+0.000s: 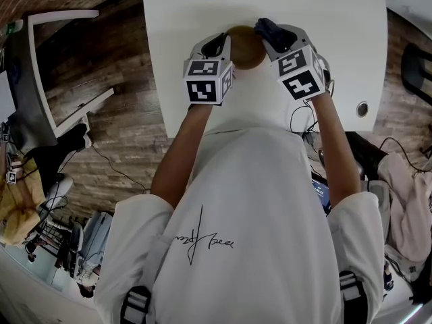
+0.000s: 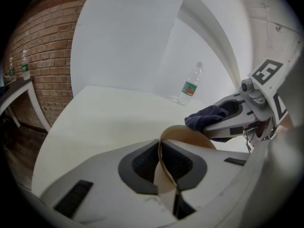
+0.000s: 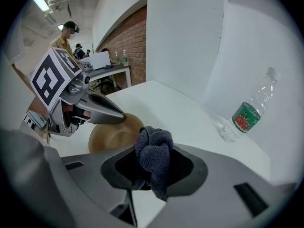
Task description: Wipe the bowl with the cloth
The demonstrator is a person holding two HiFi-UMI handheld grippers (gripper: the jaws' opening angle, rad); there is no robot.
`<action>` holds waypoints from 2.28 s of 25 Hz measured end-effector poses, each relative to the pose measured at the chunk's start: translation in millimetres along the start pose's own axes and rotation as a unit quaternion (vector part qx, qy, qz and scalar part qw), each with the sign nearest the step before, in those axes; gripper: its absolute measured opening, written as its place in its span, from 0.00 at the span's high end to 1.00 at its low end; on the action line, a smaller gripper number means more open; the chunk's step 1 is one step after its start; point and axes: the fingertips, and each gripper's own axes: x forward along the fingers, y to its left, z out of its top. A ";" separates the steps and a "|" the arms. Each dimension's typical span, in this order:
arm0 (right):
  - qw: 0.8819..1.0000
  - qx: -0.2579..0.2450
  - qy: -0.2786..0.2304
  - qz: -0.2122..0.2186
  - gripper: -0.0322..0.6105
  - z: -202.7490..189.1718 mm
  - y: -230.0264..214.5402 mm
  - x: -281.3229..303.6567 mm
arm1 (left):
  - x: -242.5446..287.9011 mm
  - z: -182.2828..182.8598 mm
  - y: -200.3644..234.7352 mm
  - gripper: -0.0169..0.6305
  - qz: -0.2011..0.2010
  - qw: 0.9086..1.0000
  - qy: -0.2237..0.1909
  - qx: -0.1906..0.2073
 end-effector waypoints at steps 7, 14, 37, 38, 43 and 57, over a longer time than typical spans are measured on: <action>1.000 0.010 -0.005 -0.003 0.76 -9.9 -0.6 -1.4 | 2.2 -0.8 -2.0 0.93 0.002 1.000 0.000 0.000; 1.000 0.015 -0.001 -0.012 0.76 -20.2 0.9 -8.3 | 1.7 -2.0 -4.8 0.93 0.008 1.000 -0.001 0.008; 0.999 0.033 0.017 -0.027 0.76 -44.3 11.1 -24.6 | 3.1 -1.2 -2.7 0.93 0.017 1.000 -0.005 -0.016; 0.999 0.034 0.017 -0.028 0.76 -45.5 11.9 -25.4 | 3.4 -1.2 -3.1 0.93 0.017 1.000 -0.005 -0.016; 0.999 0.038 0.023 -0.027 0.76 -51.6 19.1 -27.7 | 4.1 -0.8 -3.2 0.93 0.020 1.000 -0.006 -0.008; 0.999 0.035 0.035 -0.014 0.76 -70.0 41.7 -37.4 | 5.5 -1.9 -8.8 0.93 0.022 1.000 -0.008 -0.021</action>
